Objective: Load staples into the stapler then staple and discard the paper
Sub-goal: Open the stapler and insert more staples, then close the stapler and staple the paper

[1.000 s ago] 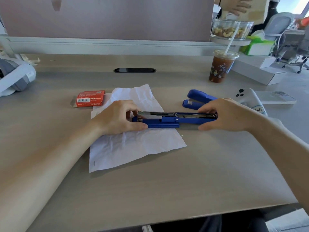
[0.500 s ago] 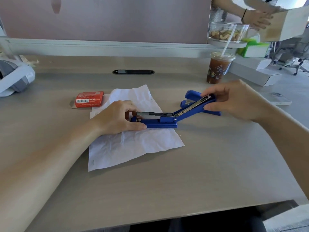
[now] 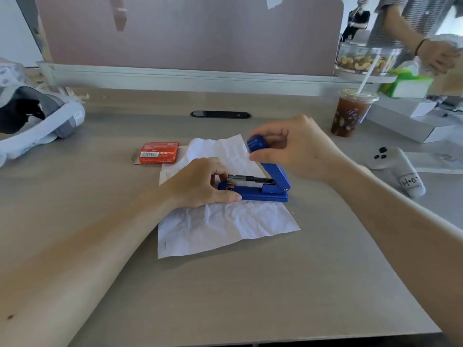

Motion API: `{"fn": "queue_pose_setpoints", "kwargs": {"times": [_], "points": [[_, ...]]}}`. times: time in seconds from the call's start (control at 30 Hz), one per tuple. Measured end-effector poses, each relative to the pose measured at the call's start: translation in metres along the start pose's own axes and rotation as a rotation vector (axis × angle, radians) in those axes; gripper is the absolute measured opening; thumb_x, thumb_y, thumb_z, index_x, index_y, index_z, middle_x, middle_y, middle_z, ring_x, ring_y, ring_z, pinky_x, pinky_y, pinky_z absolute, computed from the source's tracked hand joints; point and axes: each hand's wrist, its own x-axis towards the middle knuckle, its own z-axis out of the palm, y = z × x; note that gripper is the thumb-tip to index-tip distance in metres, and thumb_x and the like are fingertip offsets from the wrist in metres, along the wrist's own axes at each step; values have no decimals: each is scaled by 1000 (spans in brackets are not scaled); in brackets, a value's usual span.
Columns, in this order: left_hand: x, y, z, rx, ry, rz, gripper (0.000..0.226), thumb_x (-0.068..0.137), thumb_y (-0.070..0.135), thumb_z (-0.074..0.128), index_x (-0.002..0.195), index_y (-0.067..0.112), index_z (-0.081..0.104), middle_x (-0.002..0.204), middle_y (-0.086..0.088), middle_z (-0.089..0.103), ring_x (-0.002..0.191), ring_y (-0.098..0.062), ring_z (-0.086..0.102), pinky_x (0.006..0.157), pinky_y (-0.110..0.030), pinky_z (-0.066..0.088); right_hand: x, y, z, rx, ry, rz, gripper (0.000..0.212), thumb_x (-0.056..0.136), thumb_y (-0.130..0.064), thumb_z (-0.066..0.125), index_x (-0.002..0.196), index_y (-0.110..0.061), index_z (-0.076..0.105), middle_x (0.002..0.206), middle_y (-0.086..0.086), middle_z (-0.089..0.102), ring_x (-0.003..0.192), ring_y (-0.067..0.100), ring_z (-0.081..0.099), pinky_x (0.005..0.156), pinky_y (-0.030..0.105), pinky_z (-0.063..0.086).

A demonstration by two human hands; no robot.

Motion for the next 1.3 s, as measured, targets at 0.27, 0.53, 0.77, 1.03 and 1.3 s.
{"fn": "queue_pose_setpoints", "kwargs": {"times": [0.27,0.53,0.77,1.03,1.3], "points": [[-1,-9,-6,-18,-10,-58,33,70,47,81,87,22,68,80,10,58,71,-9,54,63,-21,40,1,4,43,-323,-135,-168,18,88,-36,64,99,-24,72,76,-2,70,72,16,58,71,33,49],[-4,-10,-15,-51,-39,-35,30,62,49,83,80,33,65,81,11,59,71,-13,54,63,-28,45,-6,19,52,-156,-107,-49,28,98,-27,54,121,-27,68,50,-12,56,53,0,50,56,9,38],[-4,-11,-15,-72,-41,-23,38,53,65,70,80,39,66,80,12,62,71,-13,56,63,-30,47,-6,18,53,-206,-218,-60,26,97,-34,52,118,-33,67,98,-6,75,88,15,63,82,35,52],[-2,-18,-14,-11,-104,-76,63,53,74,70,106,39,63,110,12,56,95,-7,54,78,-25,50,-1,38,30,-361,-236,-126,13,89,-37,62,97,-27,64,74,-5,65,66,13,55,66,35,47],[-5,-11,-12,131,-124,-103,83,53,84,59,123,41,53,125,29,53,100,3,44,100,-42,41,-12,76,-12,-305,-97,22,27,88,-30,67,115,-28,67,90,-11,71,80,6,62,77,25,48]]}}
